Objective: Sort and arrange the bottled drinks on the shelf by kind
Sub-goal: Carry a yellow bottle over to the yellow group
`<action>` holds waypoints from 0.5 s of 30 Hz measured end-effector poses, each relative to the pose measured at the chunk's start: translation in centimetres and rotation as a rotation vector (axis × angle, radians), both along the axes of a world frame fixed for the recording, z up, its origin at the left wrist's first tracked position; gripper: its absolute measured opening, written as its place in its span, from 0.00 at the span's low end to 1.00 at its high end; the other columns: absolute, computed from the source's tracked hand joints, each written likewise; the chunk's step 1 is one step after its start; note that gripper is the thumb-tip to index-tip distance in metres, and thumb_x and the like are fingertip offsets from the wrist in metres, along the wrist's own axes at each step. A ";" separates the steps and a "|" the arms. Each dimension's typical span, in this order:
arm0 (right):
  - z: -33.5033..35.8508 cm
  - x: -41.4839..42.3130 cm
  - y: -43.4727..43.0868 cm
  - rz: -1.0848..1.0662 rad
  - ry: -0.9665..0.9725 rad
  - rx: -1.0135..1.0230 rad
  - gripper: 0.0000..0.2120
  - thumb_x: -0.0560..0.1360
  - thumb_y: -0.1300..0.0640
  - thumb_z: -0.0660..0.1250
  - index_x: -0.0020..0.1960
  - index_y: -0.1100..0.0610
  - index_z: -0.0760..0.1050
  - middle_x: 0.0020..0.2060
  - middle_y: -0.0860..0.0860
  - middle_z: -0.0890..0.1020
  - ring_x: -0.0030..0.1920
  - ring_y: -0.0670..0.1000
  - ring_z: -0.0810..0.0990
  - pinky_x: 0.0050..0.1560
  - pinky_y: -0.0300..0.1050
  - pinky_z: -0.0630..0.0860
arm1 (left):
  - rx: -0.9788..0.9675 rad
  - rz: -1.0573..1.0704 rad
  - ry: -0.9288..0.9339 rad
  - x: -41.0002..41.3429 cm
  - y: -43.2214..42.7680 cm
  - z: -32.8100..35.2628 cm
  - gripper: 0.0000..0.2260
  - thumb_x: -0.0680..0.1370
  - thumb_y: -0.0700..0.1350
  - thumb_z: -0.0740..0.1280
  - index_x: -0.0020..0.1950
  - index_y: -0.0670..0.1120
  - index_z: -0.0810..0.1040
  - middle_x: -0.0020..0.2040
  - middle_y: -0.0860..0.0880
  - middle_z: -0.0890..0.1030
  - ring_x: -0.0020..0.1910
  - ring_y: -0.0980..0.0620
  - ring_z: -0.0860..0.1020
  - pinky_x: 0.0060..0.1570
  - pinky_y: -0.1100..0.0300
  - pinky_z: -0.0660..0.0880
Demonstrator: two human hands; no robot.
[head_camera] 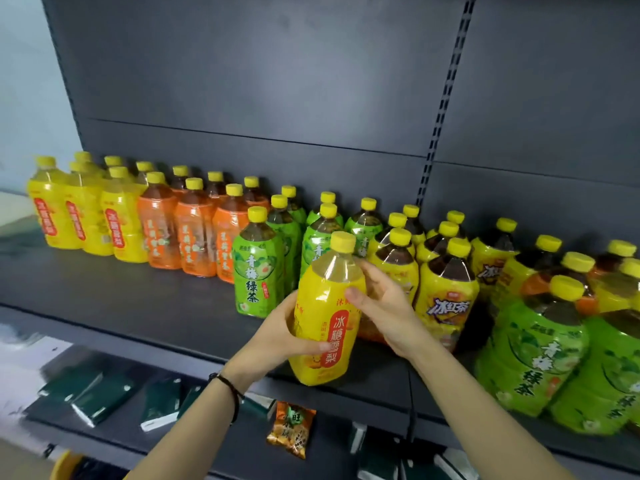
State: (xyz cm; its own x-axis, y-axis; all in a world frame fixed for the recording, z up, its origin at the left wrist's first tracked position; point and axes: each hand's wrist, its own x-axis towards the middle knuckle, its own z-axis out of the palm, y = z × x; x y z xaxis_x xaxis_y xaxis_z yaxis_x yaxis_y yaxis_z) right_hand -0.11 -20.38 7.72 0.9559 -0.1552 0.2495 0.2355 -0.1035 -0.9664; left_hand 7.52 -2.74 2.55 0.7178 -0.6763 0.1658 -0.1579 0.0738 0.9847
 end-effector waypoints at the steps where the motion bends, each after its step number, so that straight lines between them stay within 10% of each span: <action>1: -0.3 0.6 0.7 -0.001 0.004 -0.021 0.27 0.65 0.53 0.73 0.63 0.45 0.71 0.53 0.42 0.83 0.56 0.42 0.80 0.51 0.40 0.79 | 0.009 0.008 0.001 0.6 0.7 -0.4 0.42 0.55 0.52 0.83 0.66 0.52 0.70 0.59 0.49 0.81 0.58 0.48 0.80 0.51 0.54 0.78; 15: -2.1 11.8 16.8 0.054 -0.009 -0.061 0.26 0.69 0.48 0.70 0.66 0.38 0.67 0.59 0.40 0.79 0.60 0.41 0.78 0.55 0.40 0.77 | -0.056 0.168 -0.070 10.5 16.5 -2.4 0.34 0.64 0.42 0.79 0.66 0.49 0.69 0.60 0.50 0.80 0.59 0.49 0.79 0.52 0.56 0.77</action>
